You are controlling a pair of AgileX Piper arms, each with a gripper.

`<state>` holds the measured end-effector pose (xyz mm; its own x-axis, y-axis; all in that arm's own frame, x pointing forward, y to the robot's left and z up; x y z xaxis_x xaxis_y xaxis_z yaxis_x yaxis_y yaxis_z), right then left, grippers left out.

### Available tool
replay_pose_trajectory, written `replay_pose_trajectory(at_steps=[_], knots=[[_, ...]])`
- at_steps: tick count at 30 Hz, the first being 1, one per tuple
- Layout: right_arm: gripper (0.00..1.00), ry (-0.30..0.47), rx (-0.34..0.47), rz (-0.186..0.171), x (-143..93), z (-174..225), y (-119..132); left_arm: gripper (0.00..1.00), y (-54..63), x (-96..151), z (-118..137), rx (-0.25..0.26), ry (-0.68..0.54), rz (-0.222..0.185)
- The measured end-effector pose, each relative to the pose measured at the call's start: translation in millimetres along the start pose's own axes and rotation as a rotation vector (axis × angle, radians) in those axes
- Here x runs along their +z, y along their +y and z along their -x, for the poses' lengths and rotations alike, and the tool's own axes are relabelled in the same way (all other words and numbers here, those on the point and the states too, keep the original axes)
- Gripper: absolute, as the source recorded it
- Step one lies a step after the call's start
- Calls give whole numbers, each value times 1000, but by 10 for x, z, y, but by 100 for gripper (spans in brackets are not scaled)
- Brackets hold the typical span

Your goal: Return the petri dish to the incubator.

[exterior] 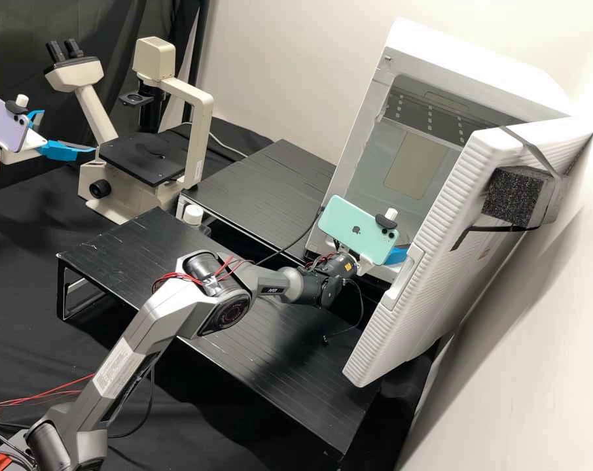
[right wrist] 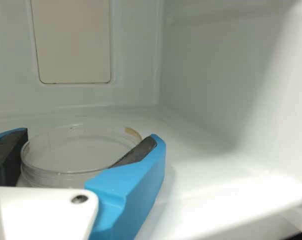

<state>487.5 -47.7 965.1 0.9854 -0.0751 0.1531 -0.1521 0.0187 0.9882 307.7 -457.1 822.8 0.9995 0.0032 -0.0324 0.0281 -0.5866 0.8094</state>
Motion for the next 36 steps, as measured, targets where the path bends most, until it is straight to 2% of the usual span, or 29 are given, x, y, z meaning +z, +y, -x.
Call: replay_pose_trajectory(at_steps=[11, 15, 17, 18, 22, 30, 36], knots=[[0, -2, 9, 5, 67, -134, 5, 100, 0, 0, 0, 0, 0, 0], [0, -6, 17, -24, 122, -169, 31, 100, 0, 0, 0, 0, 0, 0], [0, -13, 17, -24, 154, -177, 38, 100, 0, 0, 0, 0, 0, 0], [100, -11, 13, -23, 166, -185, 40, 100, 0, 0, 0, 0, 0, 0], [100, -8, 4, -30, 171, -185, 33, 100, 0, 0, 0, 0, 0, 0], [100, -7, -6, -20, 170, -185, 24, 100, 0, 0, 0, 0, 0, 0], [100, -10, -7, -32, 173, -185, 23, 100, 0, 0, 0, 0, 0, 0]])
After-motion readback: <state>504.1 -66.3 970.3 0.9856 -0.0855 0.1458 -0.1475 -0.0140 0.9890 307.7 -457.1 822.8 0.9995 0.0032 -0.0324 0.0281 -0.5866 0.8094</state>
